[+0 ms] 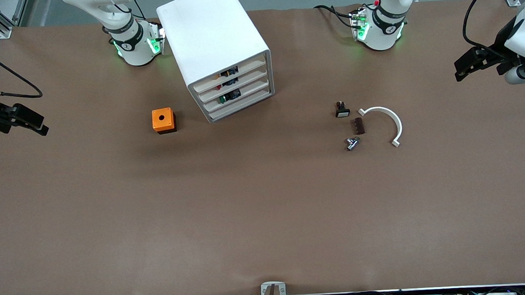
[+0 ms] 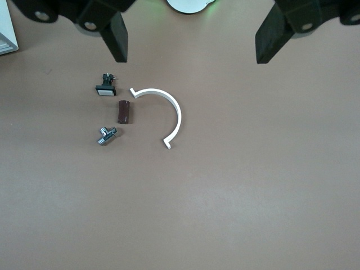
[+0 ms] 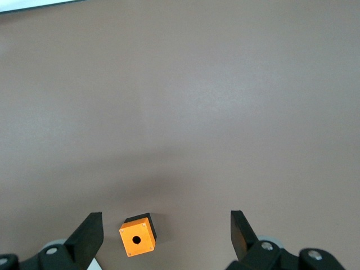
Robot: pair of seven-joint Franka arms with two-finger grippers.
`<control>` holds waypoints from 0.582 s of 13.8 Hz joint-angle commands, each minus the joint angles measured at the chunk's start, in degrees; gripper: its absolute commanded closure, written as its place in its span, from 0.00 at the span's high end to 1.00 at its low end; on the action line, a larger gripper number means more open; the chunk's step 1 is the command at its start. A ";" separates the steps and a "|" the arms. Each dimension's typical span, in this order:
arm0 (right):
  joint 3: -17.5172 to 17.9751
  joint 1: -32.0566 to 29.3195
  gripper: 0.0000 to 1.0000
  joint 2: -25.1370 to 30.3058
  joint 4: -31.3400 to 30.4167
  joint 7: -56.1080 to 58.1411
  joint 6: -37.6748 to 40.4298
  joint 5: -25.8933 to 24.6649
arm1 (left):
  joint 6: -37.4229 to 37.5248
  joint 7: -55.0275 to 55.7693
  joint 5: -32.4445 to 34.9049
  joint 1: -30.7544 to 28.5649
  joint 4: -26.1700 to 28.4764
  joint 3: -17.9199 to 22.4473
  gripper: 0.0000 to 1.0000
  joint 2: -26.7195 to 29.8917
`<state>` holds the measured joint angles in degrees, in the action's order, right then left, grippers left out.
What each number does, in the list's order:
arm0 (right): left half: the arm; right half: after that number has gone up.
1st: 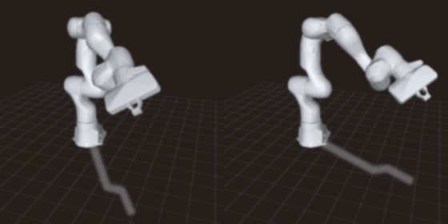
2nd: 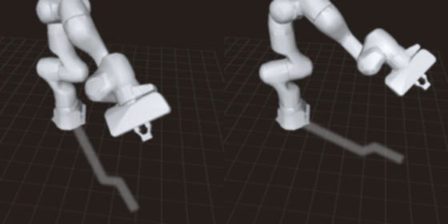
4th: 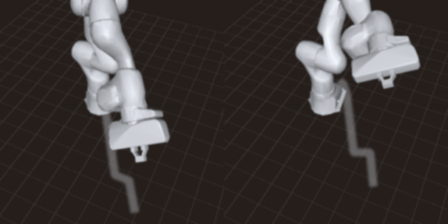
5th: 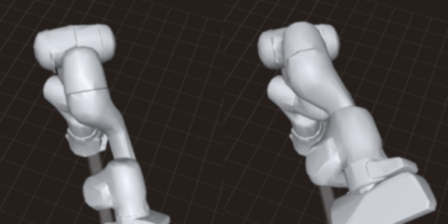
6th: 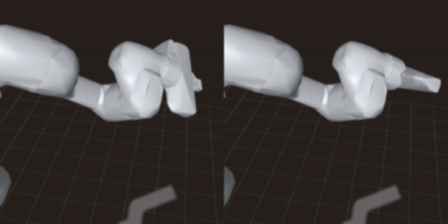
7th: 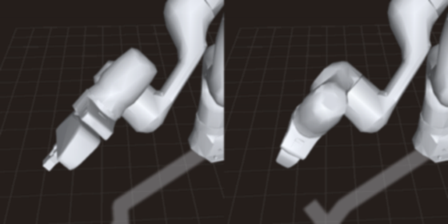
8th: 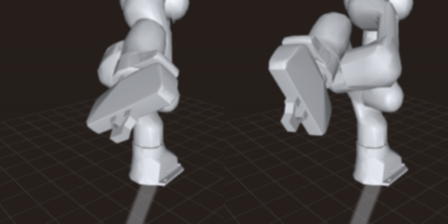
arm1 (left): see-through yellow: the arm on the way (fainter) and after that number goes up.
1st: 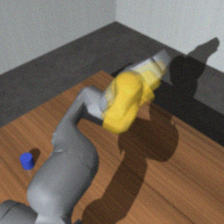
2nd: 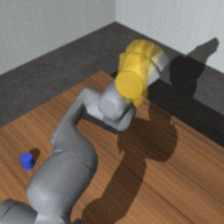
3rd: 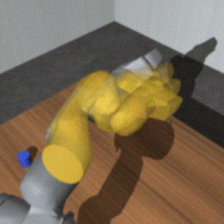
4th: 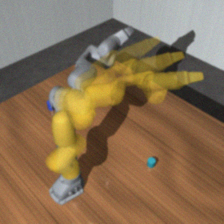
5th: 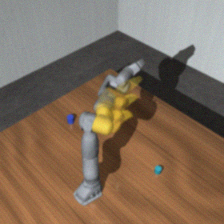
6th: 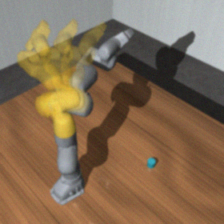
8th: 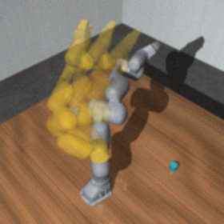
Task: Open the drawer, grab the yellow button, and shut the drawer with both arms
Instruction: 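Move the left gripper toward the white drawer cabinet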
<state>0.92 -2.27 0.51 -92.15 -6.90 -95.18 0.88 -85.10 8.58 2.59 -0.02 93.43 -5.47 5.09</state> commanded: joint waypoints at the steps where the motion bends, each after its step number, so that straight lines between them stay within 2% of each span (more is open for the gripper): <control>1: 0.40 -0.54 1.00 1.34 -0.92 0.66 -0.18 -0.44 | 1.26 -1.11 -0.13 -0.42 -1.33 -0.24 1.00 -0.60; 3: 0.40 -0.54 1.00 1.34 -0.92 0.66 -0.18 -0.44 | 1.34 -0.93 -0.31 -0.33 -1.76 -0.24 1.00 -0.95; 8: 0.49 -0.54 1.00 1.34 -0.92 0.66 -0.18 -0.44 | 1.00 -0.94 -1.53 1.25 -2.47 -0.68 1.00 -7.10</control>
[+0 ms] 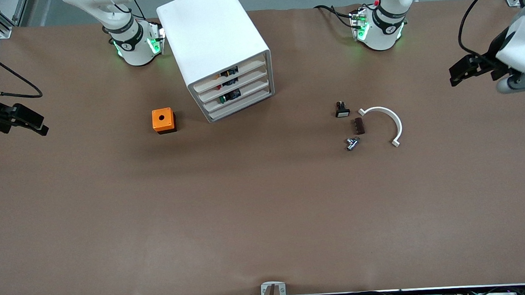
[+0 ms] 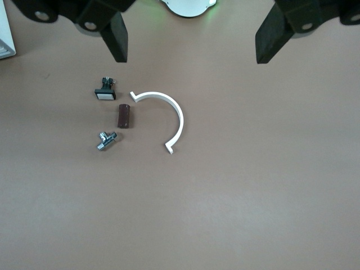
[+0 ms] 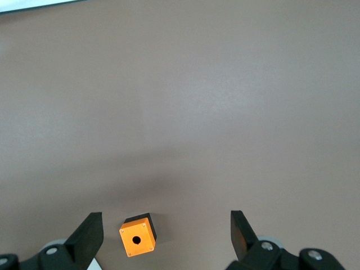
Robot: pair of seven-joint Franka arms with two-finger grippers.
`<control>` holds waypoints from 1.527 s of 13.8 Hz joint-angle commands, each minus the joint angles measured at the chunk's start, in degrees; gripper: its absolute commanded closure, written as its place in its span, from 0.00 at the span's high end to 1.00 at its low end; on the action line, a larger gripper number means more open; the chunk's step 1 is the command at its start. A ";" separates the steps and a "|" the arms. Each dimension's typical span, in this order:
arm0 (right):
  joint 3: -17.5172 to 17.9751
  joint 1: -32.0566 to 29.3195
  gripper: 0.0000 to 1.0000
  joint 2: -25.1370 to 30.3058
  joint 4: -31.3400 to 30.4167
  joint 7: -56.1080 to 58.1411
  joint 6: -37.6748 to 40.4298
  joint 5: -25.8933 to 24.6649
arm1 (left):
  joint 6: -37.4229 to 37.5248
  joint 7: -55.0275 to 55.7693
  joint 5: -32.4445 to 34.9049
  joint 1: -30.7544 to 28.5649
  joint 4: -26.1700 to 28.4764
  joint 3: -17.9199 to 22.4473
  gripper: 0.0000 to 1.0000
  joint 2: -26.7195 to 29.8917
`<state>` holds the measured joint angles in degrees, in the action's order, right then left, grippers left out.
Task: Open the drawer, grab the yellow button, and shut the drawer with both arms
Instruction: 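Move the left gripper toward the white drawer cabinet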
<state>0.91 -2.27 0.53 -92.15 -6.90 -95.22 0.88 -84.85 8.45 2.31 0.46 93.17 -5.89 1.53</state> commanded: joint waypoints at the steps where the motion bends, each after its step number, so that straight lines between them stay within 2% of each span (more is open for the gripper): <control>1: 0.40 -0.63 1.00 1.32 -0.92 0.66 -0.06 -0.44 | -0.31 0.06 -2.12 1.47 -2.38 -0.26 1.00 -5.38; 5: 0.40 -0.45 1.00 1.32 -0.92 0.66 -0.23 -0.44 | -5.58 2.61 -4.41 2.26 -2.20 -0.26 1.00 -11.54; 11: 0.40 -0.54 1.00 1.32 -0.92 0.66 -0.32 -0.44 | -9.19 21.74 -7.05 10.69 -3.69 -0.61 1.00 -23.57; 16: 0.49 -0.54 1.00 1.32 -0.92 0.66 -0.32 -0.44 | -9.20 48.88 -10.56 20.09 -10.37 -0.70 1.00 -31.32; 19: 0.40 -0.54 1.00 1.32 -0.92 0.66 -0.32 -0.44 | -9.28 64.19 -11.36 25.19 -10.55 -0.70 1.00 -31.59; 21: 0.40 -0.45 1.00 1.32 -0.92 0.66 -0.32 -0.44 | -9.19 71.93 -15.21 27.92 -10.47 -0.70 1.00 -32.03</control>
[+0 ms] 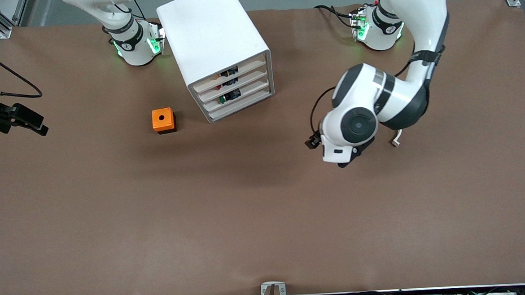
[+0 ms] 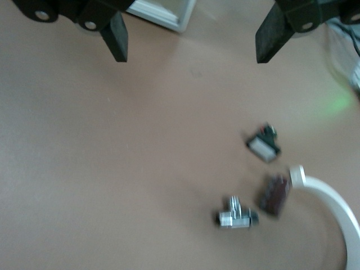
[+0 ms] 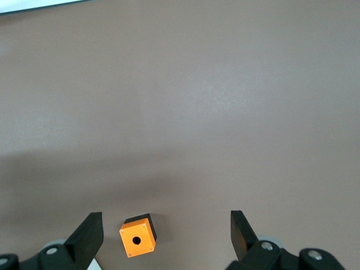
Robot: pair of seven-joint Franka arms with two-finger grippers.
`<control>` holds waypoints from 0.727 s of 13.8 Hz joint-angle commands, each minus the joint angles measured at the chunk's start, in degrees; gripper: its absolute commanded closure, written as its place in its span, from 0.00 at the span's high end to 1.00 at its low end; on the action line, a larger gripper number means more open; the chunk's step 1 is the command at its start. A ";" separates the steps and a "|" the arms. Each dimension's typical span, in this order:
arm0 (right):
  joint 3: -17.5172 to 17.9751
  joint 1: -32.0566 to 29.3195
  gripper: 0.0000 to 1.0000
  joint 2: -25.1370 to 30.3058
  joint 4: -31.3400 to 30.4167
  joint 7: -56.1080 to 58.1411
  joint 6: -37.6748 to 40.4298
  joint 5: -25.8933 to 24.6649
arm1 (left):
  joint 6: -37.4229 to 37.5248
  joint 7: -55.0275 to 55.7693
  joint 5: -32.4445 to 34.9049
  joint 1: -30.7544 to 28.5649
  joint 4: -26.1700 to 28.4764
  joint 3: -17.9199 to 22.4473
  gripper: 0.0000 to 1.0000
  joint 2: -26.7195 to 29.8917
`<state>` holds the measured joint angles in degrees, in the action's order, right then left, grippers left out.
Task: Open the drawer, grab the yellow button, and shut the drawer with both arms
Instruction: 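Grasp the drawer handle with the left gripper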
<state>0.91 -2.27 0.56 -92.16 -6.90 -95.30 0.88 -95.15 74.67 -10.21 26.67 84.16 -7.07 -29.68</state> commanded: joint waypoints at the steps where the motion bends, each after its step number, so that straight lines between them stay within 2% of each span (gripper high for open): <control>1: 0.41 -0.45 1.00 1.28 -0.92 0.66 -0.23 -0.44 | 1.19 11.06 -5.14 2.76 -1.37 0.48 1.00 -1.34; 4: 0.41 -0.54 1.00 1.28 -0.92 0.66 -0.23 -0.44 | 1.63 28.03 -14.45 4.35 -1.19 0.48 1.00 -3.01; 10: 0.41 -0.37 1.00 1.28 -1.00 0.66 -0.23 -0.44 | 3.74 47.38 -29.49 5.76 -1.11 0.48 0.98 -7.49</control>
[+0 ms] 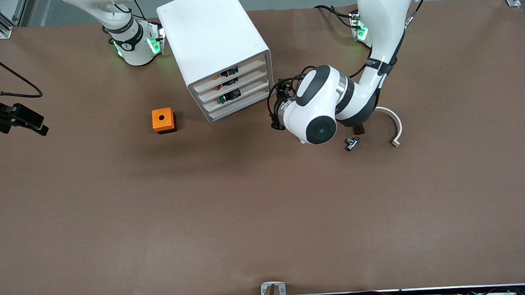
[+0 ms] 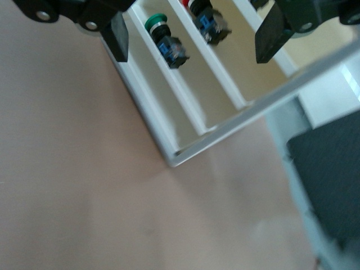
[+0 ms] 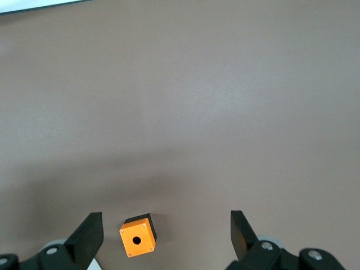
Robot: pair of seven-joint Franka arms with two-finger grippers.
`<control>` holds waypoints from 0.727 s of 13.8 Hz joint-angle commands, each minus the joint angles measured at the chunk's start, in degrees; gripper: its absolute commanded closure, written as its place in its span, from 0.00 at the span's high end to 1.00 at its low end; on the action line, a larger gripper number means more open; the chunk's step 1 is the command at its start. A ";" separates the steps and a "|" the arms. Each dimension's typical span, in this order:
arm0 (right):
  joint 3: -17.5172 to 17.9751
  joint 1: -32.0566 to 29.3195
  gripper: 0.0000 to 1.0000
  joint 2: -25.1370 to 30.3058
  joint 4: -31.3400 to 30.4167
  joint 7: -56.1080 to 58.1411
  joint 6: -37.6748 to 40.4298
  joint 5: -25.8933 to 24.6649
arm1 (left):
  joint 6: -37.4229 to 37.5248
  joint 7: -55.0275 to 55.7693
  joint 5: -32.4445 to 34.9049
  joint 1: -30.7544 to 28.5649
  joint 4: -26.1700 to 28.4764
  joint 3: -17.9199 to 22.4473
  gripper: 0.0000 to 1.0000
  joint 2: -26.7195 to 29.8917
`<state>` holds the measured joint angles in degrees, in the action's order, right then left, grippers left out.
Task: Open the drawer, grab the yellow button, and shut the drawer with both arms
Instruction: 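Grasp the drawer handle with the left gripper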
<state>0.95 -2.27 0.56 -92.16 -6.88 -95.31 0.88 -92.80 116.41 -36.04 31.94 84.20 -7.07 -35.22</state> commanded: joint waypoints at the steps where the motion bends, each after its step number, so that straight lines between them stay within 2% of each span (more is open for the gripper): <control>1: 0.37 -0.28 1.00 1.28 -1.00 0.64 -0.23 -0.44 | 1.40 9.07 -5.69 0.49 -1.14 0.39 0.97 -2.48; 3: 0.37 -0.37 1.00 1.28 -1.00 0.64 -0.23 -0.44 | 1.40 14.09 -11.22 0.40 -1.23 0.48 0.89 -3.79; 4: 0.37 -0.28 1.00 1.28 -1.00 0.56 -0.23 -0.44 | 1.40 16.20 -12.46 0.40 -1.23 0.48 0.86 -4.06; 8: 0.37 -0.46 1.00 1.28 -1.09 0.56 -0.23 -0.44 | 5.07 20.70 -15.36 1.37 -1.41 0.13 0.82 -5.46; 10: 0.37 -0.46 1.00 1.28 -1.09 0.55 -0.23 -0.44 | 8.50 20.88 -17.65 1.63 -1.50 0.13 0.73 -6.43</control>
<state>0.95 -2.27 0.56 -92.18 -6.88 -95.31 0.88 -87.20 136.08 -51.42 33.17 84.10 -7.20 -40.14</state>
